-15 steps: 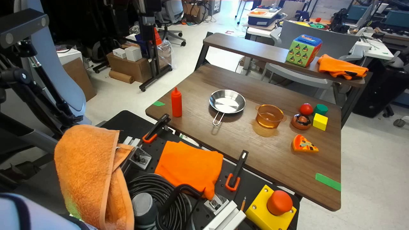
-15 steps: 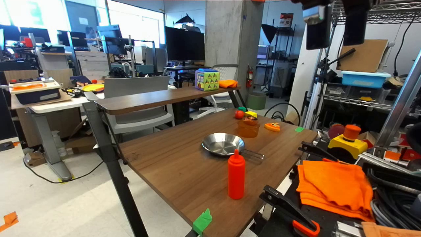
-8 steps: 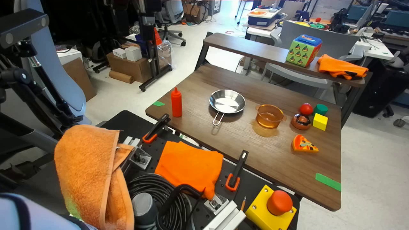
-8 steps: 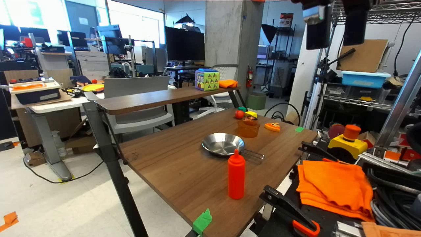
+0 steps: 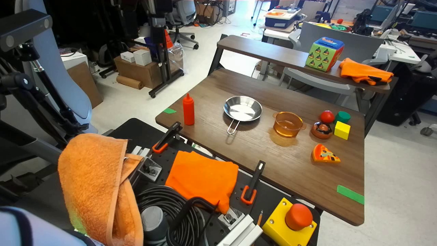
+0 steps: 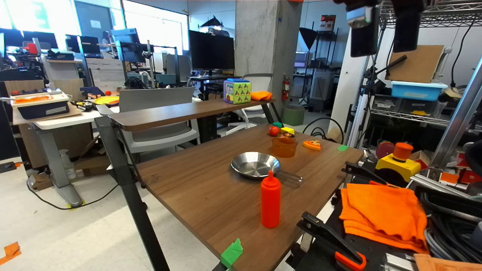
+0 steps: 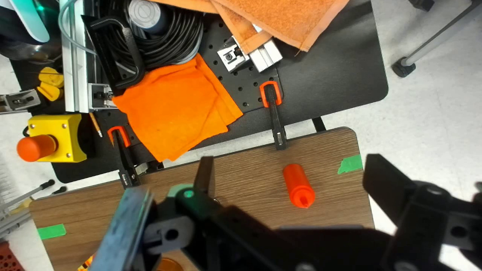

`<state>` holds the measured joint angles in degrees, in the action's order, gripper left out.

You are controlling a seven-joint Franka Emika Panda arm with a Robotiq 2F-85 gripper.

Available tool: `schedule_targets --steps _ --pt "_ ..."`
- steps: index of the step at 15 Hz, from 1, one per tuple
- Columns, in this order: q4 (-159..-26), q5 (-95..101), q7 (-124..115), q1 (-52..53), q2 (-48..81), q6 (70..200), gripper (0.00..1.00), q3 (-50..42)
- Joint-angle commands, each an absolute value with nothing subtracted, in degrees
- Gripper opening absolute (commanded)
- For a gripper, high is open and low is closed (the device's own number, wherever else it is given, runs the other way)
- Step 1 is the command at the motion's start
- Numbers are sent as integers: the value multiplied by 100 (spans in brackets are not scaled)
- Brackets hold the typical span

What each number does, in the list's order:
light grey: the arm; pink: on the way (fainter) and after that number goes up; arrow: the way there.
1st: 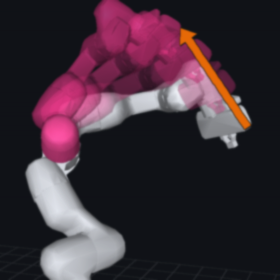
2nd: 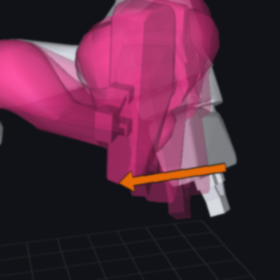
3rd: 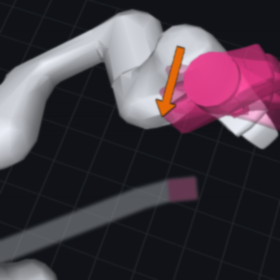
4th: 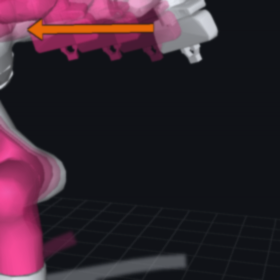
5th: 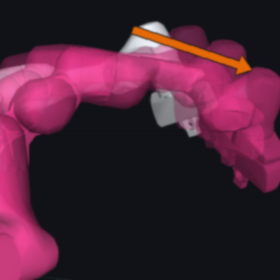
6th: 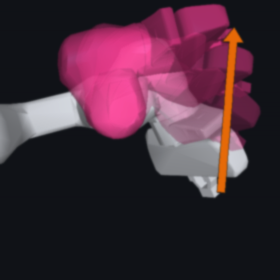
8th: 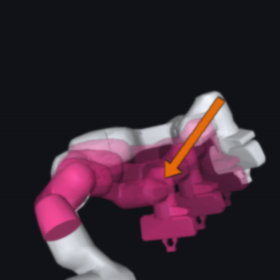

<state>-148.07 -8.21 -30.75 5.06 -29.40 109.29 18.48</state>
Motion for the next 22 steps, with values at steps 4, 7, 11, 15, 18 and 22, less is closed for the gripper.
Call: schedule_targets --steps 4,7,11,15,18,22 --pt "-14949 -830 -3429 600 -3154 11197 100 1844" --pt "-15046 -944 -3772 680 -3466 11394 100 1857" --pt "-15225 -1022 -4171 782 -4113 11498 100 1800" --pt "-15417 -1048 -4393 775 -4758 11495 100 1785" --pt "-15268 -892 -4314 667 -4591 11366 100 1864" --pt "-15281 -888 -4316 667 -4540 11364 100 1864"
